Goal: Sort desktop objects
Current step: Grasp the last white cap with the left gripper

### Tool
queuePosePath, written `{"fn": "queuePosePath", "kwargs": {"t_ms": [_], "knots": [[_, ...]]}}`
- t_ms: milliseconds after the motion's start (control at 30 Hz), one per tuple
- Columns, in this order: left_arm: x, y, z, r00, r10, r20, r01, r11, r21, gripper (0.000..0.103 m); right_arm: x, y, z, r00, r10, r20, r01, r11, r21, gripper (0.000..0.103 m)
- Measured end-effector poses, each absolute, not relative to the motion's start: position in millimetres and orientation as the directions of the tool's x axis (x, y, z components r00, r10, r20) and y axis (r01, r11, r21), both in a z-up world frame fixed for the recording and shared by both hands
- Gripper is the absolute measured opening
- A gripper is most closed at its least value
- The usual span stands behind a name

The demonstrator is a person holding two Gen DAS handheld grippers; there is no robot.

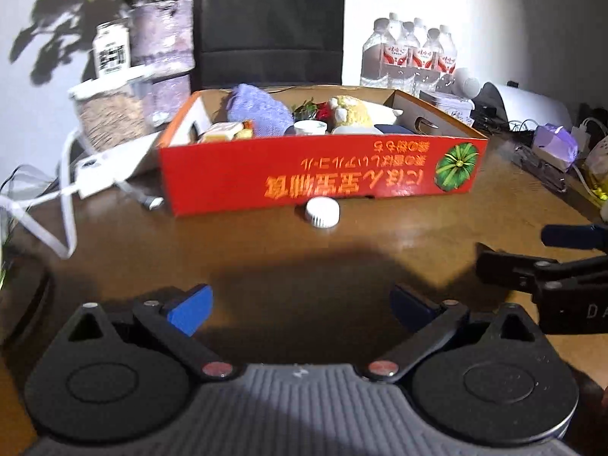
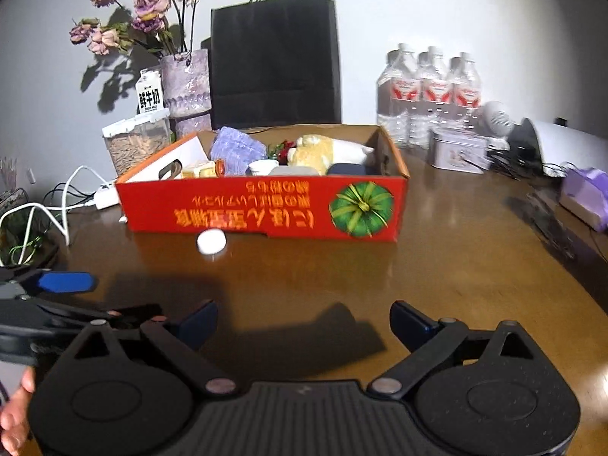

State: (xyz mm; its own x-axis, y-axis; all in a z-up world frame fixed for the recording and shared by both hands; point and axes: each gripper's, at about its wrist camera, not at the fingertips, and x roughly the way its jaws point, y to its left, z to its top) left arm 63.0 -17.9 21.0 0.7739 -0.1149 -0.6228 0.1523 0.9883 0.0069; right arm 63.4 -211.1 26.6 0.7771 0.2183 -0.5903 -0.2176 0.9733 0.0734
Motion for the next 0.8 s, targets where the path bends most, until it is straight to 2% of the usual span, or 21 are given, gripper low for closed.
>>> {"fn": "queuePosePath", "kwargs": {"t_ms": [100, 233, 333, 433, 533, 600, 633, 733, 767, 800], "knots": [[93, -25, 20, 0.778, -0.103, -0.619, 0.179, 0.982, 0.061, 0.093, 89, -205, 26, 0.764, 0.226, -0.605, -0.235, 0.970, 0.067, 0.092], [124, -26, 22, 0.780, -0.115, -0.615, 0.181, 0.982, 0.046, 0.084, 118, -203, 27, 0.749, 0.249, -0.614, -0.252, 0.964, 0.084, 0.091], [140, -28, 20, 0.768, -0.119, -0.629, 0.176, 0.984, 0.029, 0.074, 135, -203, 24, 0.737, 0.258, -0.625, -0.253, 0.962, 0.099, 0.081], [150, -33, 16, 0.746, -0.129, -0.653, 0.175, 0.985, 0.006, 0.056, 146, -205, 20, 0.731, 0.259, -0.631, -0.244, 0.963, 0.113, 0.078], [152, -37, 14, 0.756, -0.111, -0.646, 0.150, 0.989, 0.005, 0.053, 151, -205, 14, 0.718, 0.271, -0.641, -0.243, 0.961, 0.135, 0.065], [150, -41, 14, 0.758, -0.114, -0.642, 0.149, 0.989, 0.001, 0.034, 153, -204, 8, 0.705, 0.285, -0.650, -0.248, 0.957, 0.150, 0.057], [147, -44, 15, 0.760, -0.117, -0.639, 0.157, 0.988, 0.006, 0.029, 152, -202, 7, 0.717, 0.276, -0.640, -0.250, 0.959, 0.134, 0.053], [135, -51, 14, 0.763, -0.124, -0.634, 0.172, 0.985, 0.014, 0.029, 147, -195, 8, 0.718, 0.269, -0.642, -0.261, 0.959, 0.110, 0.026], [130, -53, 15, 0.762, -0.125, -0.636, 0.178, 0.984, 0.020, 0.029, 144, -194, 9, 0.716, 0.277, -0.640, -0.267, 0.957, 0.116, 0.021], [124, -54, 16, 0.760, -0.123, -0.638, 0.180, 0.983, 0.026, 0.029, 140, -193, 11, 0.717, 0.283, -0.636, -0.272, 0.955, 0.119, 0.020]]}}
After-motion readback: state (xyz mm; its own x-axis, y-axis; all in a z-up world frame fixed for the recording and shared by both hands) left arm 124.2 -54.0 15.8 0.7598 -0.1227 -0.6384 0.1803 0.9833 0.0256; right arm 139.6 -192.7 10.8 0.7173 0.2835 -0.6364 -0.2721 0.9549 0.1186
